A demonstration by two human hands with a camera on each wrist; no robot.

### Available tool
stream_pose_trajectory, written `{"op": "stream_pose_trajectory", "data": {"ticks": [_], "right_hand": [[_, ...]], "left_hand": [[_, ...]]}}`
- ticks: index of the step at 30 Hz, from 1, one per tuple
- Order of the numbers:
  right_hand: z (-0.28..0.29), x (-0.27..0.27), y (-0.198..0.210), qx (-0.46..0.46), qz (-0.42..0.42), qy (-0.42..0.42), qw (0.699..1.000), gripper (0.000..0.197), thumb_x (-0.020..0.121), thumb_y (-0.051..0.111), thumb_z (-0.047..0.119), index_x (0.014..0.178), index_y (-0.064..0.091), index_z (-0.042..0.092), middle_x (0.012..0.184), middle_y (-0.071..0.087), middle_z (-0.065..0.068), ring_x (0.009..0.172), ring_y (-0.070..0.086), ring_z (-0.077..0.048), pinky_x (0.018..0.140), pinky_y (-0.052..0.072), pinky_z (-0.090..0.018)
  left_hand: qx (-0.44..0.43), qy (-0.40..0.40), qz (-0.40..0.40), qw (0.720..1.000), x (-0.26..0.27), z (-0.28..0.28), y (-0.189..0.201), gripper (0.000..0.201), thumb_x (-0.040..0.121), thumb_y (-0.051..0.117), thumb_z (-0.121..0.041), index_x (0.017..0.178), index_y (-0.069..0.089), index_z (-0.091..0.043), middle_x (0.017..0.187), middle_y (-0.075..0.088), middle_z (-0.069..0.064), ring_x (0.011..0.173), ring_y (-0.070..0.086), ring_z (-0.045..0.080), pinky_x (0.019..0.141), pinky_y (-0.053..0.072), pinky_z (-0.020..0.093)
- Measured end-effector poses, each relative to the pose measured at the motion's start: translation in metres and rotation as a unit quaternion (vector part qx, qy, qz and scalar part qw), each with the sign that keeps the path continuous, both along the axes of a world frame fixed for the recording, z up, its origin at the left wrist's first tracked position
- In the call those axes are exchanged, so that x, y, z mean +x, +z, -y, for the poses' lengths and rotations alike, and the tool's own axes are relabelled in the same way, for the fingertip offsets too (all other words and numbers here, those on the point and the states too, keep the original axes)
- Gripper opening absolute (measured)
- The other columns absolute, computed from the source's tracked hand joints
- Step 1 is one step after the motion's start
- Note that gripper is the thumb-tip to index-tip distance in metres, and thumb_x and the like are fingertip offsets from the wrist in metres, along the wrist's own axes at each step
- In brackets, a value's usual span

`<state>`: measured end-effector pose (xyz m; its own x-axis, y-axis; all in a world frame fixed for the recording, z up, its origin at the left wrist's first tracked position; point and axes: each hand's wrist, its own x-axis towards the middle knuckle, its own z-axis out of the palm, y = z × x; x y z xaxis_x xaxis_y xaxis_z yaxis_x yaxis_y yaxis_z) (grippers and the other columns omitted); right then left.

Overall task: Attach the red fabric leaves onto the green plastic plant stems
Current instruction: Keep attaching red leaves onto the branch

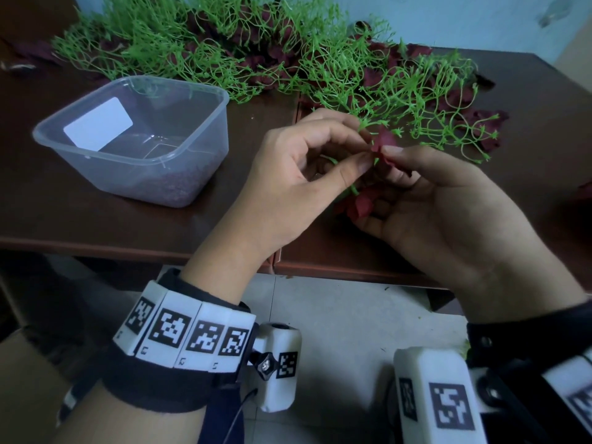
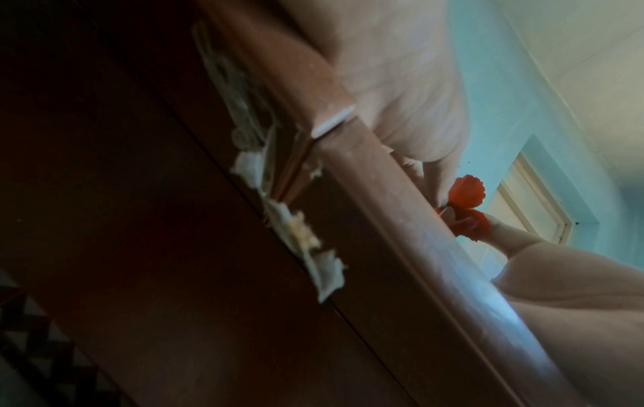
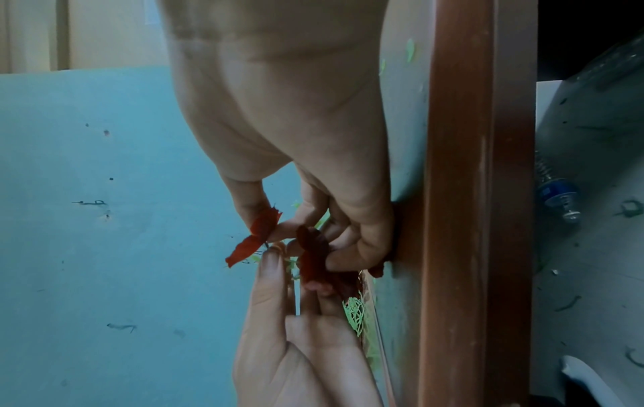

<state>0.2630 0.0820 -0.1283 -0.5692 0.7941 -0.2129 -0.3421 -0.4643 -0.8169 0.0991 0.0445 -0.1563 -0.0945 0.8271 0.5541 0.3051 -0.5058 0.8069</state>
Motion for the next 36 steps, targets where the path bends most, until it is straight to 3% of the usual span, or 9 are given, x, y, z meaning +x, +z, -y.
{"op": "stream_pose_trajectory", "data": {"ticks": [3,6,10,20,24,27,32,36], "right_hand": [[-0.0001,-0.0001,-0.0007,0.002,0.004,-0.008,1.000,0.008,0.073,0.063,0.020,0.069,0.064,0.012,0.069,0.057,-0.002,0.079,0.057,-0.020,0.081,0.046,-0.034],[0.0003,-0.0012,-0.0010,-0.001,0.006,-0.005,1.000,0.009,0.073,0.065,0.020,0.069,0.065,0.012,0.085,0.057,-0.010,0.095,0.055,-0.025,0.092,0.043,-0.038],[0.0010,0.0000,0.0007,0.003,0.007,-0.010,1.000,0.010,0.076,0.063,0.019,0.068,0.065,0.014,0.065,0.059,0.000,0.076,0.055,-0.018,0.087,0.042,-0.037],[0.0014,0.0001,0.0025,-0.003,0.006,-0.005,1.000,0.008,0.074,0.062,0.020,0.071,0.060,0.012,0.062,0.057,0.001,0.065,0.057,-0.015,0.085,0.043,-0.036],[0.0015,-0.0016,0.0024,-0.001,0.003,-0.011,1.000,0.008,0.073,0.062,0.020,0.073,0.059,0.013,0.062,0.056,0.001,0.067,0.056,-0.016,0.081,0.044,-0.035],[0.0015,-0.0021,0.0021,0.008,0.011,-0.010,1.000,0.007,0.073,0.062,0.021,0.073,0.060,0.013,0.061,0.058,0.002,0.070,0.057,-0.016,0.079,0.045,-0.034],[0.0009,-0.0007,0.0011,0.022,0.030,-0.010,0.999,0.007,0.072,0.065,0.019,0.077,0.067,0.014,0.071,0.064,0.000,0.076,0.061,-0.016,0.080,0.050,-0.034],[0.0012,-0.0031,-0.0019,0.019,0.025,-0.018,0.999,0.024,0.069,0.070,0.018,0.092,0.068,0.010,0.084,0.063,-0.006,0.086,0.056,-0.022,0.081,0.053,-0.037]], "left_hand": [[-0.005,0.002,0.001,1.000,0.0005,0.0018,0.0004,0.009,0.091,0.072,-0.004,0.100,0.072,-0.004,0.117,0.062,0.014,0.100,0.067,0.021,0.089,0.055,0.046],[-0.005,0.001,0.005,1.000,0.0004,0.0019,0.0011,0.009,0.091,0.072,-0.004,0.100,0.072,-0.003,0.117,0.063,0.015,0.101,0.066,0.019,0.089,0.055,0.044],[-0.005,0.001,0.000,1.000,0.0006,0.0008,0.0012,0.010,0.091,0.072,-0.005,0.101,0.072,-0.005,0.116,0.063,0.013,0.101,0.066,0.015,0.090,0.055,0.037],[-0.006,0.010,-0.017,1.000,-0.0011,-0.0003,0.0004,0.012,0.092,0.072,-0.006,0.102,0.074,0.000,0.115,0.064,0.011,0.103,0.067,0.016,0.093,0.054,0.034],[-0.005,0.012,-0.022,1.000,-0.0006,0.0001,0.0018,0.009,0.092,0.072,-0.007,0.102,0.073,-0.007,0.114,0.064,0.008,0.103,0.066,0.009,0.091,0.051,0.026],[-0.006,0.010,-0.023,1.000,-0.0018,-0.0008,0.0007,0.012,0.093,0.071,-0.009,0.102,0.074,-0.003,0.117,0.065,0.012,0.107,0.067,0.016,0.093,0.053,0.033],[-0.005,0.018,-0.042,0.999,-0.0009,-0.0011,-0.0006,0.014,0.094,0.070,-0.011,0.102,0.074,0.000,0.113,0.070,0.012,0.109,0.068,0.019,0.096,0.053,0.034],[0.001,0.023,-0.035,0.999,-0.0013,-0.0011,-0.0012,0.007,0.093,0.071,-0.009,0.099,0.074,-0.007,0.110,0.072,0.008,0.107,0.069,0.018,0.096,0.054,0.038]]}}
